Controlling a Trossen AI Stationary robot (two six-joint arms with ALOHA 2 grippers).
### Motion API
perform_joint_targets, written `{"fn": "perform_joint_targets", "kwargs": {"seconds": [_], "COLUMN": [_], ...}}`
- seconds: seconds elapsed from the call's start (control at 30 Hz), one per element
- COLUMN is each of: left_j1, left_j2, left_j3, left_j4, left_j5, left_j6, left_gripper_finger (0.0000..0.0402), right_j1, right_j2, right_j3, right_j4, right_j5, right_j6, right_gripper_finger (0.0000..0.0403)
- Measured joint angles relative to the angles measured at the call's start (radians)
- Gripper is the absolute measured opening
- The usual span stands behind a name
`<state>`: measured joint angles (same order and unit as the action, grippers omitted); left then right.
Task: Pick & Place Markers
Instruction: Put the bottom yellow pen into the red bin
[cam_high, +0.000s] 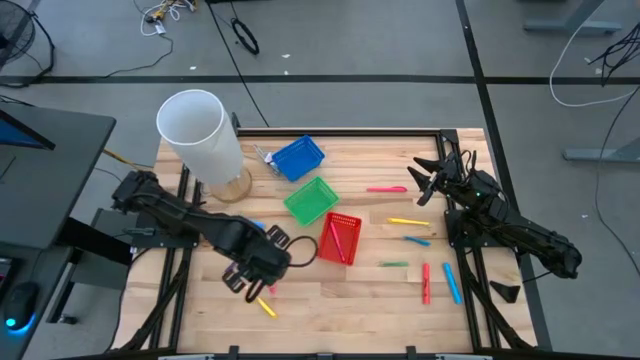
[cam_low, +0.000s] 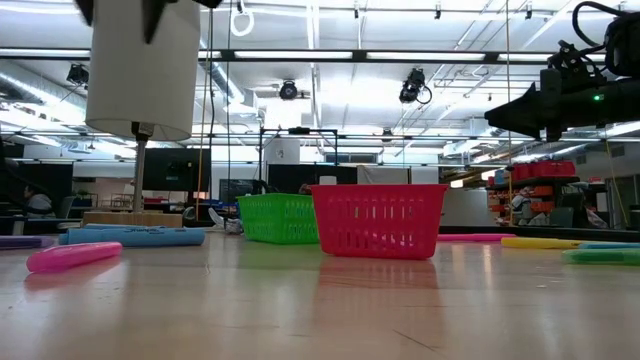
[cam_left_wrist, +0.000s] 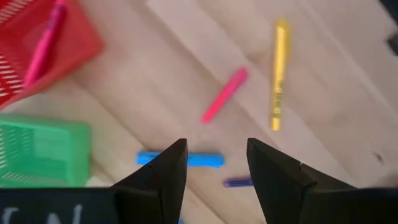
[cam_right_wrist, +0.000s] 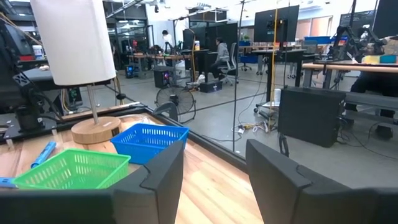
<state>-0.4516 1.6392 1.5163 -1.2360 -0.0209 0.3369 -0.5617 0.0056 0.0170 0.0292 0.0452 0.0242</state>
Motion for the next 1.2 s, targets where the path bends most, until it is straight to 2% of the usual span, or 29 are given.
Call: {"fn": "perform_joint_targets", "kwargs": {"seconds": [0.13, 0.47, 0.73, 1.2], "left_j1": [-0.028, -0.073, -0.077, -0.122], "left_j2": [-0.04, -0.117, -0.119, -0.115], "left_j3": [-0.051, -0.133, -0.14, -0.333], "left_j4": [0.02, 0.056, 0.071, 0.25], "left_j5": [0.042, 0.041, 0.04, 0.006], "left_j6": [-0.008, -0.012, -0.012, -0.042], "left_gripper_finger": [0.0174, 0.0174, 0.0174, 0.0174], "right_j1": [0.0, 0.0, 0.0, 0.0], "right_j2": [0.0, 0.0, 0.0, 0.0], "right_j3": [0.0, 0.0, 0.0, 0.0], "right_j4": [0.0, 0.0, 0.0, 0.0], "right_j5": [0.0, 0.0, 0.0, 0.0], "right_j6": [0.0, 0.0, 0.0, 0.0], "right_gripper_finger": [0.0176, 0.0176, 0.0176, 0.0176]}}
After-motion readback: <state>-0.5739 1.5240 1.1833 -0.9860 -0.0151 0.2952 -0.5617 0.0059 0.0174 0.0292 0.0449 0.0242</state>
